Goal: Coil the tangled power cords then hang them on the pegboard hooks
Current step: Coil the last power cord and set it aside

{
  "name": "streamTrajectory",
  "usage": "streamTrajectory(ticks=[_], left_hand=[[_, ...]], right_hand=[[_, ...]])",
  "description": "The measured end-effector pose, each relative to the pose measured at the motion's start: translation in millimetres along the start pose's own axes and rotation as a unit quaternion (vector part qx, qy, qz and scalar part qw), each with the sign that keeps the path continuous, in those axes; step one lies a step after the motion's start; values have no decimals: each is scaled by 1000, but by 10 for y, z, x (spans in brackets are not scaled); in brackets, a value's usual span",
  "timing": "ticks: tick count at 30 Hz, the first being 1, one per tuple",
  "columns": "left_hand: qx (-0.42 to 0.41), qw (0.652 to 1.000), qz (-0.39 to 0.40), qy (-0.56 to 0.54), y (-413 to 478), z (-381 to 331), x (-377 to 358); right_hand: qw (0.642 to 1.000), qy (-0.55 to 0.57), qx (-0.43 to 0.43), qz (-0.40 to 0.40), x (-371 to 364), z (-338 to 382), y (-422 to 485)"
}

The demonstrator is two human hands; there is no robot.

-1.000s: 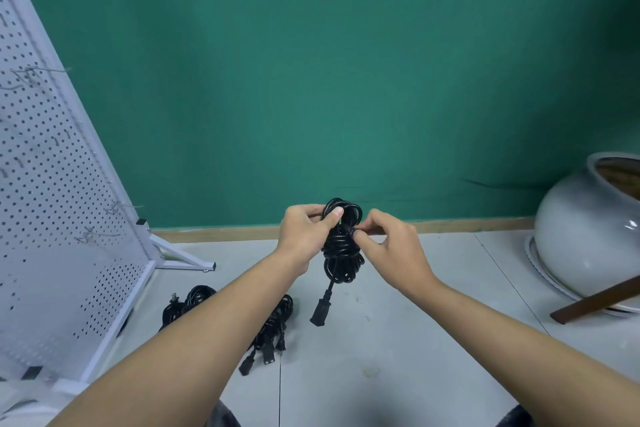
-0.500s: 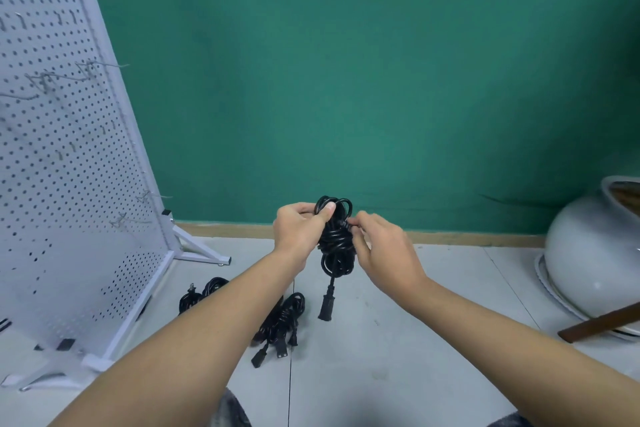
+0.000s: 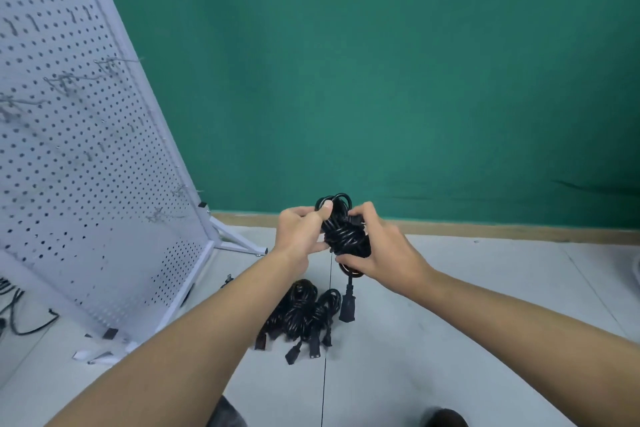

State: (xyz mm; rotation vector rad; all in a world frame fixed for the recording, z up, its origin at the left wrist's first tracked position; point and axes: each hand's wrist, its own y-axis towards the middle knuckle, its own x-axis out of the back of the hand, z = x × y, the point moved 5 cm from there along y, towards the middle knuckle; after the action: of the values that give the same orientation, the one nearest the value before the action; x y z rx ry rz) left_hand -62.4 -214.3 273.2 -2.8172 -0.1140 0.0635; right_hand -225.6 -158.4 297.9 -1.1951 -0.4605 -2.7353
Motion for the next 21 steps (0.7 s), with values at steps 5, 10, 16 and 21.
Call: streamTrajectory(ticks=[5, 10, 16, 21], left_hand=[[7, 1000, 5, 3, 47, -13, 105], [0, 999, -50, 1, -10, -191, 381], [-13, 987, -54, 152, -44, -396, 943], [-72, 935, -81, 338, 82, -366, 1584]], right_hand=[[999, -15, 44, 22, -88, -16, 177], [998, 1, 55, 19, -272, 224, 467], [995, 38, 69, 59, -599, 393, 786], [991, 37, 84, 98, -1017, 424, 1051]])
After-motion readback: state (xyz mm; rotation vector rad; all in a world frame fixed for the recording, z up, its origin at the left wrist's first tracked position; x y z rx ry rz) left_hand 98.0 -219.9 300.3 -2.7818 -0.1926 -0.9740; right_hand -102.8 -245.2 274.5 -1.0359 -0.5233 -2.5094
